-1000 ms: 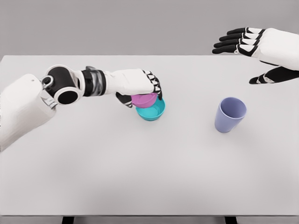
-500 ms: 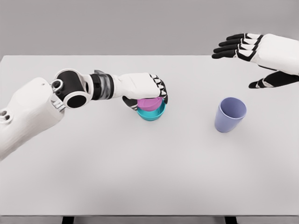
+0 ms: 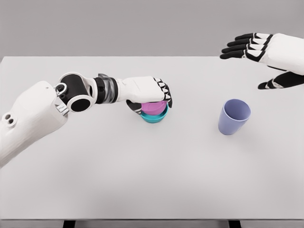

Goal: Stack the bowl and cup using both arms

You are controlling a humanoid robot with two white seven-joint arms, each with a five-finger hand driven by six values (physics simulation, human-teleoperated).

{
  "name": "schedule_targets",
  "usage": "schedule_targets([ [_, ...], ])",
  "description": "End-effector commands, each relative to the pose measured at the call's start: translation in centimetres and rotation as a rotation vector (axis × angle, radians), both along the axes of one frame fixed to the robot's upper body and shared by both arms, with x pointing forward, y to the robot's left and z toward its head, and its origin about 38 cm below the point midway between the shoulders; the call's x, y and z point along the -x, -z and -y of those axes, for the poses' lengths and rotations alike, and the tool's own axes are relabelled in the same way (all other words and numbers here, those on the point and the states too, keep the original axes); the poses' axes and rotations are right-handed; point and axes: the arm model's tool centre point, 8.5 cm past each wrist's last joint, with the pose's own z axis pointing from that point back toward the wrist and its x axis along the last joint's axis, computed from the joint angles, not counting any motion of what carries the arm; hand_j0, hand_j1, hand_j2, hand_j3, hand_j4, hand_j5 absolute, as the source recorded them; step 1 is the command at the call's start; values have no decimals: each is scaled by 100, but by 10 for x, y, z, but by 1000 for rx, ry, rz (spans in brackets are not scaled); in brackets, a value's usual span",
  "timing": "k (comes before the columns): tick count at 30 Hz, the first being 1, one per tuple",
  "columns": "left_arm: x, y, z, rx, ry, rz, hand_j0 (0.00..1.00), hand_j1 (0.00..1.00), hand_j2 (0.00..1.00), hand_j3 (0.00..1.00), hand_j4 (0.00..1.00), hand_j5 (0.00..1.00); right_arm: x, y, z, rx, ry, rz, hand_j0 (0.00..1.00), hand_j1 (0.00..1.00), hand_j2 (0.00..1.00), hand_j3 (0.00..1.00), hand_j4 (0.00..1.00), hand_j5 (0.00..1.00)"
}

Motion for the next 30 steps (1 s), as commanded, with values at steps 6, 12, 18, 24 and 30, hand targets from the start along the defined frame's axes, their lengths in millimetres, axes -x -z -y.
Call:
schedule_targets([
  [6, 0, 2, -2, 0, -5, -6, 74, 74, 74, 74, 74, 74, 2, -11, 7, 18, 18, 13, 100, 100, 100, 100, 100, 100],
  [12, 1, 2, -2, 1, -4, -6, 74, 74, 74, 74, 74, 74, 3, -12, 9, 21, 21, 13, 100, 100, 100, 100, 100, 100],
  [18, 0, 3, -4, -3, -6, -5, 97, 97, 97, 97, 97, 97, 4, -18, 11, 17, 27, 27, 100, 100, 100, 100, 100, 100],
  [24, 0, 2, -3, -2, -5, -4, 99, 99, 99, 99, 99, 99, 4, -17, 11, 17, 27, 26, 100, 100, 100, 100, 100, 100],
  [30, 6, -20, -12, 32, 19, 29, 100, 100, 100, 100, 100, 100, 5, -17, 15, 25, 35, 24, 100, 100, 100, 100, 100, 100],
])
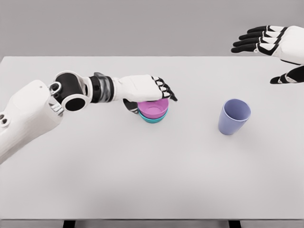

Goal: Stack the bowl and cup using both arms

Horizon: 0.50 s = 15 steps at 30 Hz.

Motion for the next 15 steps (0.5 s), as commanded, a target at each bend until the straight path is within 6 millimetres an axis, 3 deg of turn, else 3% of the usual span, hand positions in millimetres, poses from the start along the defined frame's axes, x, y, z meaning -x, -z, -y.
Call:
schedule_targets([
  [1, 5, -24, -7, 54, 12, 27, 100, 100, 100, 100, 100, 100, 0, -1, 0, -6, 2, -1, 100, 100, 100, 100, 100, 100],
  [5, 27, -84, -61, 345, 118, -135, 100, 100, 100, 100, 100, 100, 0, -3, 1, -5, 2, 5, 100, 100, 100, 100, 100, 100],
  [6, 32, -89, -71, 406, 154, -186, 100, 100, 100, 100, 100, 100, 0, -2, 1, -5, 2, 2, 100, 100, 100, 100, 100, 100],
  [7, 37, -91, -84, 459, 167, -236, 100, 100, 100, 100, 100, 100, 0, 0, 0, -6, 1, -4, 100, 100, 100, 100, 100, 100],
  [10, 50, -96, -158, 654, 93, -368, 100, 100, 100, 100, 100, 100, 0, 0, -1, -10, -2, -5, 100, 100, 100, 100, 100, 100],
  [14, 62, -55, -202, 757, -53, -409, 100, 100, 100, 100, 100, 100, 1, 1, 3, 7, 8, -11, 100, 100, 100, 100, 100, 100],
  [15, 64, -55, -213, 782, -79, -394, 100, 100, 100, 100, 100, 100, 1, 8, 3, 15, 9, -32, 100, 100, 100, 100, 100, 100],
])
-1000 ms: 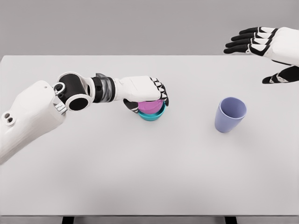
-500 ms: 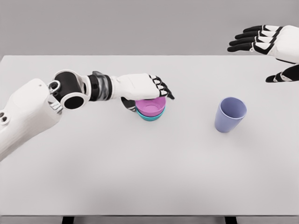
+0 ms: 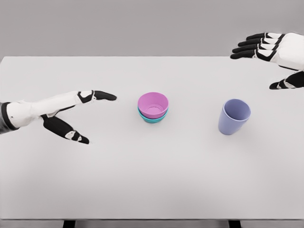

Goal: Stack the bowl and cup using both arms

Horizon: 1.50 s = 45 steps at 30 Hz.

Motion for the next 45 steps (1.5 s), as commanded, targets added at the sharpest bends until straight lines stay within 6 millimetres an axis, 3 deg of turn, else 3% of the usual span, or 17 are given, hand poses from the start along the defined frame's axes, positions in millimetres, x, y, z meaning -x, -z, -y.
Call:
schedule_targets([
  [1, -7, -42, -30, 66, -83, 98, 100, 100, 100, 100, 100, 100, 2, 3, 5, 25, 15, -18, 100, 100, 100, 100, 100, 100],
  [3, -6, -39, -34, 66, -94, 90, 100, 100, 100, 100, 100, 100, 3, 5, 11, 82, 39, -17, 100, 100, 100, 100, 100, 100],
  [7, -5, -30, -38, 51, -109, 71, 100, 100, 100, 100, 100, 100, -2, 37, 3, 152, 29, -64, 100, 100, 100, 100, 100, 100],
  [11, -7, -25, -33, 69, -111, 68, 100, 100, 100, 100, 100, 100, -16, 71, -23, 281, -12, -71, 100, 100, 100, 100, 100, 100],
  [16, -9, -25, -33, 80, -116, 74, 100, 100, 100, 100, 100, 100, -17, 86, -29, 333, -32, -91, 100, 100, 100, 100, 100, 100],
  [22, -9, -22, -33, 43, -119, 85, 100, 100, 100, 100, 100, 100, -18, 86, -33, 346, -43, -87, 100, 100, 100, 100, 100, 100],
  [27, -9, -22, -33, 41, -119, 85, 100, 100, 100, 100, 100, 100, -26, 104, -37, 401, -46, -111, 100, 100, 100, 100, 100, 100],
  [36, -9, -21, -30, 47, -114, 84, 100, 100, 100, 100, 100, 100, -34, 116, -22, 430, 4, -140, 100, 100, 100, 100, 100, 100],
  [45, -9, -20, -28, 58, -111, 85, 100, 100, 100, 100, 100, 100, -38, 121, -22, 451, 8, -142, 100, 100, 100, 100, 100, 100],
])
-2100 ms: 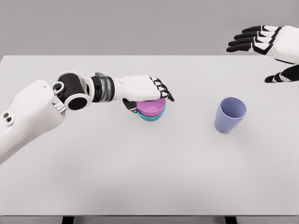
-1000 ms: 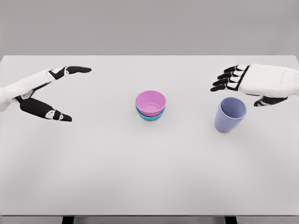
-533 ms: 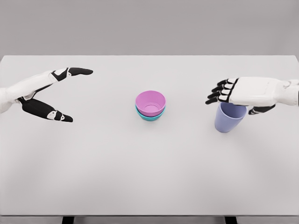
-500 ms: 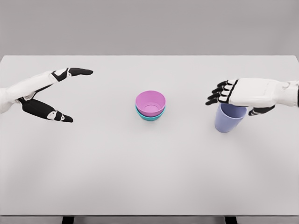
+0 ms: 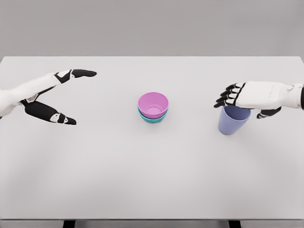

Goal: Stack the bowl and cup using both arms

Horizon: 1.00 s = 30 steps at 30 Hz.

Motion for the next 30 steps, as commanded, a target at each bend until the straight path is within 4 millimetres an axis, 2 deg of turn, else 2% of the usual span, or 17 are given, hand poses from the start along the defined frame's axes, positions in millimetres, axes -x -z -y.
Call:
schedule_targets([
  [1, 0, -1, 0, 8, -1, -3, 100, 100, 100, 100, 100, 100, -1, 4, 2, 6, 8, -8, 100, 100, 100, 100, 100, 100],
  [6, 0, 0, 1, 12, 2, -3, 100, 100, 100, 100, 100, 100, -9, 19, -2, 34, 13, -28, 100, 100, 100, 100, 100, 100],
  [21, 0, 1, 3, 19, 5, -3, 100, 100, 100, 100, 100, 100, -6, 25, -6, 41, -4, -43, 99, 99, 99, 99, 99, 99],
  [22, -1, 2, 4, 22, 6, -3, 100, 100, 100, 100, 100, 100, -6, 25, -6, 41, -4, -43, 97, 97, 97, 97, 97, 97],
  [24, -1, 2, 4, 22, 6, -3, 100, 100, 100, 100, 100, 100, -7, 22, -7, 38, -4, -39, 85, 85, 85, 85, 85, 85],
  [26, -1, 2, 4, 22, 6, -3, 100, 100, 100, 100, 100, 100, -8, 18, -6, 25, 0, -35, 67, 67, 67, 67, 67, 67],
  [28, -1, 2, 4, 24, 6, -3, 100, 100, 100, 100, 100, 100, -10, 15, -5, 17, 6, -28, 57, 57, 57, 57, 57, 57],
  [30, -1, 2, 4, 22, 6, -3, 100, 100, 100, 100, 100, 100, -10, 13, -5, 17, 6, -25, 51, 51, 51, 51, 51, 51],
])
